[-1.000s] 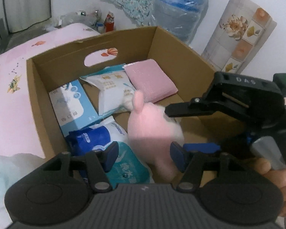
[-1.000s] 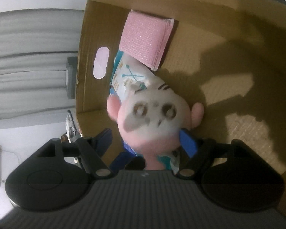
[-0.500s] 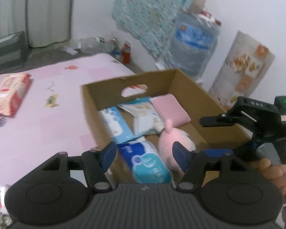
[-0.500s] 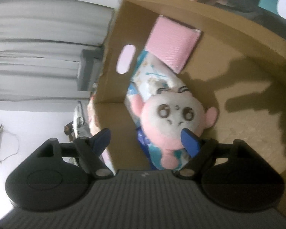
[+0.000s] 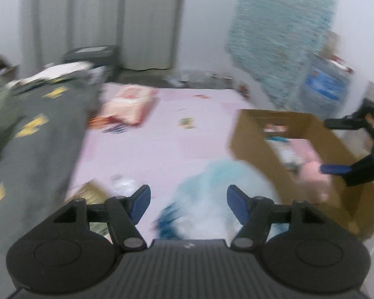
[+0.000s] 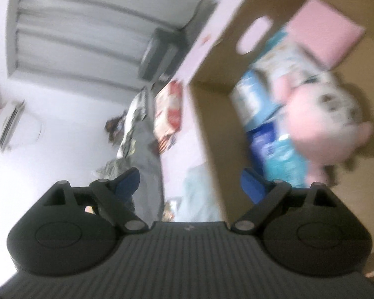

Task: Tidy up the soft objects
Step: 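Reach the right tool to the rolled blue towel and grasp it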

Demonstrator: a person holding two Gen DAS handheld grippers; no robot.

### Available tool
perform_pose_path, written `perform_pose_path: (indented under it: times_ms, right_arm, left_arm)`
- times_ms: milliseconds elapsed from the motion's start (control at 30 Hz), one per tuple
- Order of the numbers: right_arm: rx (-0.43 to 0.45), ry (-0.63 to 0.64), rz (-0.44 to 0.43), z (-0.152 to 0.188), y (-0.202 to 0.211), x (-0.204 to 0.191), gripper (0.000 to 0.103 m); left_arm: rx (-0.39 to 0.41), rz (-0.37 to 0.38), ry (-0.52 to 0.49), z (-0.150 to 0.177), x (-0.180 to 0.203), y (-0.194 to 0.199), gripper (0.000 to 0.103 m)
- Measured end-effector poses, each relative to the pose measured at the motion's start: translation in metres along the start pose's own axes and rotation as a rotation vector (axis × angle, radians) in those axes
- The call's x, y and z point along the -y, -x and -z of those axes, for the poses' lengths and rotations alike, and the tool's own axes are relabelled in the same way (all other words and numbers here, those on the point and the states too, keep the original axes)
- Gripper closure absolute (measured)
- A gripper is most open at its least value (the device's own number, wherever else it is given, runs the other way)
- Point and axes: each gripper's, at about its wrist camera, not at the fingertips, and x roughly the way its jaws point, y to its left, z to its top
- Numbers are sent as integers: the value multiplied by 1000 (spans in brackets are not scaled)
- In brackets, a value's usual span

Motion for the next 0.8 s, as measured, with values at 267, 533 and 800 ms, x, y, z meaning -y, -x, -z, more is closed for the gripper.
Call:
perform_pose_path:
  times_ms: [267,533,800]
  right_arm:
    - [-175,140,-91,45,-66,-59,14]
    - [-413,216,-180,120,-145,-112,14]
    - [-685,248,-107,184,-243,-133,14]
  left_arm:
    - [-2,-161,173,51,-74,37,35]
    - [-73,-182,229,100,-88,36,45]
    - [-110,9,229,125,-73,20,48]
